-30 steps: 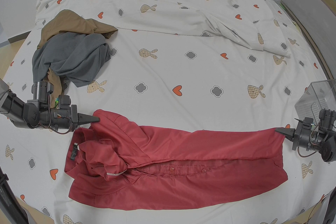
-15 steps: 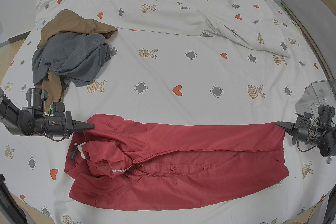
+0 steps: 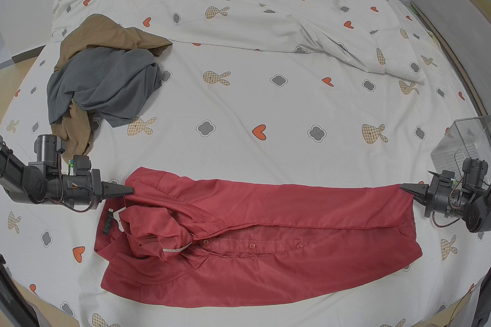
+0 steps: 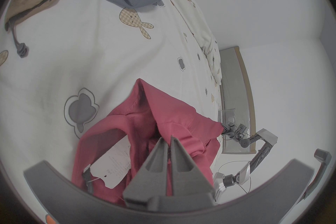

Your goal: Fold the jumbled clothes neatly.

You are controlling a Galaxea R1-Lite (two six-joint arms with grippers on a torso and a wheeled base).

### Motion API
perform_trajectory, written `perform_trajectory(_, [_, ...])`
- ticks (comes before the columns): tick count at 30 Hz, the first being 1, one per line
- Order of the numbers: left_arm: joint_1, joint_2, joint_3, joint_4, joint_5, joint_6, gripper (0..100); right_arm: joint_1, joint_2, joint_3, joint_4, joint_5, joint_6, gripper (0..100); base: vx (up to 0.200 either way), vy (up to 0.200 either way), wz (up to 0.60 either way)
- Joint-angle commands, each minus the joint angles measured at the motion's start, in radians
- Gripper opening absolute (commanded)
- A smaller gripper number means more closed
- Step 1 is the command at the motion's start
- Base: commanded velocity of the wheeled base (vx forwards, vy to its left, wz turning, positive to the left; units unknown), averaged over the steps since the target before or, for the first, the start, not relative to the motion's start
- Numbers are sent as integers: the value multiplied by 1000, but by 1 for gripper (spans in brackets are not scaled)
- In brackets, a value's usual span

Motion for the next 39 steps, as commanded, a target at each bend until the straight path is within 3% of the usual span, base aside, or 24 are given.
perform_trajectory(1, [1,-19,-1,3,0,-1,0,1,-7,5,-2,1,-2,100,0,0,0])
perform_trajectory(3, [-1,-33,14,3,1,3,0,0,-24,10,-1,1,-2,100,0,0,0])
perform_trajectory(4, [-1,-33,14,3,1,3,100,0,-24,10,-1,1,-2,100,0,0,0])
perform_trajectory(12, [13,-70,60,1,26,68,100,-19,-185,136,-7,1,-20,100,0,0,0])
perform_trajectory(16, [31,-157,114,1,170,109,100,-22,-334,239,-5,1,-49,100,0,0,0])
perform_trajectory(20, [-12,-274,146,10,178,101,100,35,-401,268,2,1,-46,100,0,0,0])
perform_trajectory(30, [-197,-344,141,3,176,19,100,214,-311,254,1,-11,-42,100,0,0,0])
perform_trajectory(36, [-254,-272,135,0,176,19,100,251,-168,239,2,-31,-40,100,0,0,0])
perform_trajectory(39, [-274,-226,134,-22,176,19,100,256,-125,245,2,-77,-40,100,0,0,0])
